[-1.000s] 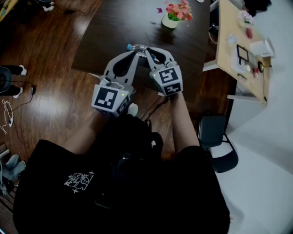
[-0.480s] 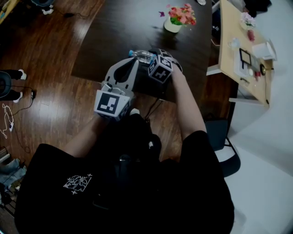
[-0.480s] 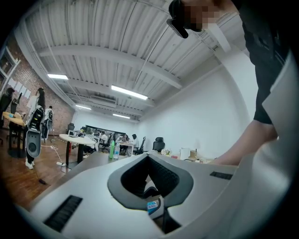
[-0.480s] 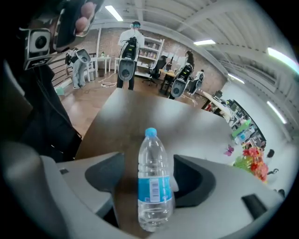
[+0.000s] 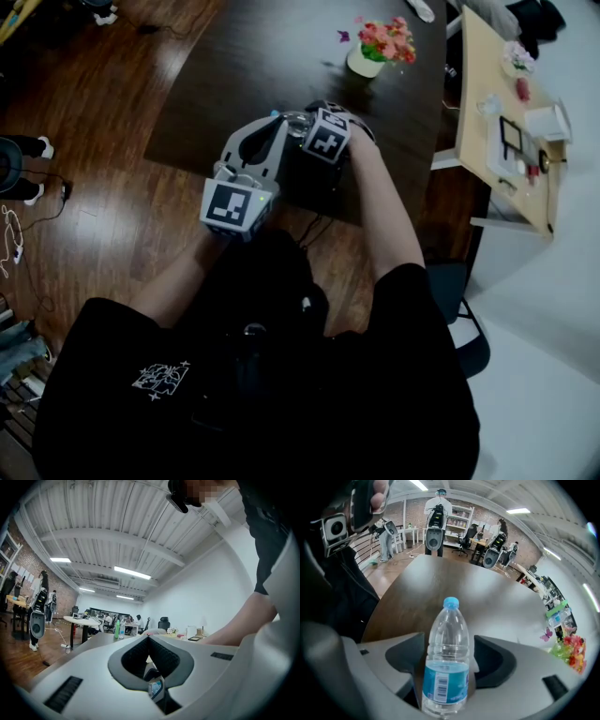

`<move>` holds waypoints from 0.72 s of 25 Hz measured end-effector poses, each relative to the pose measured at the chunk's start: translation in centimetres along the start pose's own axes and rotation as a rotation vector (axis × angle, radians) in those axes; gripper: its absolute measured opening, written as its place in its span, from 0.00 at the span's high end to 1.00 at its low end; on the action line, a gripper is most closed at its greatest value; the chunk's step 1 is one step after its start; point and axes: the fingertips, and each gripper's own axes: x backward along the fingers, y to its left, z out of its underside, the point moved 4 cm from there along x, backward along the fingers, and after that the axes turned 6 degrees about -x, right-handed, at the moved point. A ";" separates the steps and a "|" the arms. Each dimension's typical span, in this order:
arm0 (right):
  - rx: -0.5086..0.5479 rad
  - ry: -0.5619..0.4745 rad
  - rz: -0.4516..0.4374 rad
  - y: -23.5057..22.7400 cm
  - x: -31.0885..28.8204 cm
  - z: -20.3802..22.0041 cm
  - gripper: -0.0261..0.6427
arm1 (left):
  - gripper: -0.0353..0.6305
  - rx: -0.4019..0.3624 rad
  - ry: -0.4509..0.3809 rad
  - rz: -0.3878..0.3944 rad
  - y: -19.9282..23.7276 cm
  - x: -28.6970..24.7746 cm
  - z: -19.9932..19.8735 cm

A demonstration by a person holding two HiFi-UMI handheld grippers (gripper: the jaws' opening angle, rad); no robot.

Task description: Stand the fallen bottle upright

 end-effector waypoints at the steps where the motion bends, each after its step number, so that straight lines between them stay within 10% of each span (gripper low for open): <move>1: -0.016 0.040 -0.048 0.5 -0.8 0.4 0.42 | 0.95 0.000 -0.001 -0.001 0.1 0.0 0.2; 3: 0.030 0.034 -0.006 -0.1 -1.1 -0.4 0.42 | 0.95 0.000 -0.004 -0.001 0.1 -0.1 0.5; 8: 0.293 -0.208 0.461 -6.3 2.0 -5.9 0.46 | 0.95 0.000 -0.001 -0.001 0.1 0.1 1.2; 18: -0.277 -1.075 0.411 -5.9 12.8 -4.4 0.46 | 0.95 -0.006 0.001 0.005 -0.3 0.0 -3.4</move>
